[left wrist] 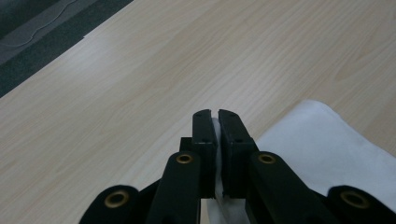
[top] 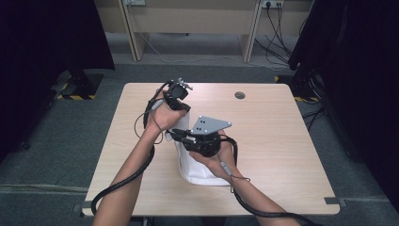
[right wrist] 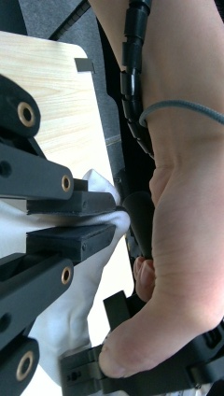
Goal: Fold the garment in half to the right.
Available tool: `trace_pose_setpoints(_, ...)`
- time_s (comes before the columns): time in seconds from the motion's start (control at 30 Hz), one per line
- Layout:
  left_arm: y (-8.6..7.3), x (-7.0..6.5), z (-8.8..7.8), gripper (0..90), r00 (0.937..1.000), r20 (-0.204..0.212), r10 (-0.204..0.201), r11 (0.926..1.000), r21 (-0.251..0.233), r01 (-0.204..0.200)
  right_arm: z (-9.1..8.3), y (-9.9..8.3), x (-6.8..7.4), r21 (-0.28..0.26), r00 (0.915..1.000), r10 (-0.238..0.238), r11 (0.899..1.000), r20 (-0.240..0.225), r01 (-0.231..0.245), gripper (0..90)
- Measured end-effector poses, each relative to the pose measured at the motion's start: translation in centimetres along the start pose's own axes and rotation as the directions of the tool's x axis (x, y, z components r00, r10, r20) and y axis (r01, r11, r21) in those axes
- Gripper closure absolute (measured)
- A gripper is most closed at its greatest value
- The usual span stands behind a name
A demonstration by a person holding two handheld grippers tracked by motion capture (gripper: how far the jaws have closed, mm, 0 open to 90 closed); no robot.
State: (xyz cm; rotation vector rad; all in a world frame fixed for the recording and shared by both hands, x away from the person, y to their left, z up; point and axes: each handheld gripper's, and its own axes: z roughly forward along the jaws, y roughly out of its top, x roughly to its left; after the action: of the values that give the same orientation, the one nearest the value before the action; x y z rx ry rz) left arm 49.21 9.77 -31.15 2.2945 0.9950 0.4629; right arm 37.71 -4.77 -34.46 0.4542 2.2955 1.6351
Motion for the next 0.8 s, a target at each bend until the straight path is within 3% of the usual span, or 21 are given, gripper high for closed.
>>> trace_pose_setpoints(0.2,0.4,-0.4,-0.1,85.5,0.9998,-0.016,0.009,1.0000,-0.003,-0.009,-0.3,0.0,0.0,-0.002,1.0000,-0.002,1.000,0.008,0.002,83.4)
trace_pose_setpoints(0.8,0.7,-1.6,1.2,85.5,0.9996,-0.002,0.028,0.9996,0.010,-0.028,-1.7,-1.0,-0.5,0.010,0.9997,0.002,1.000,0.026,-0.003,83.2)
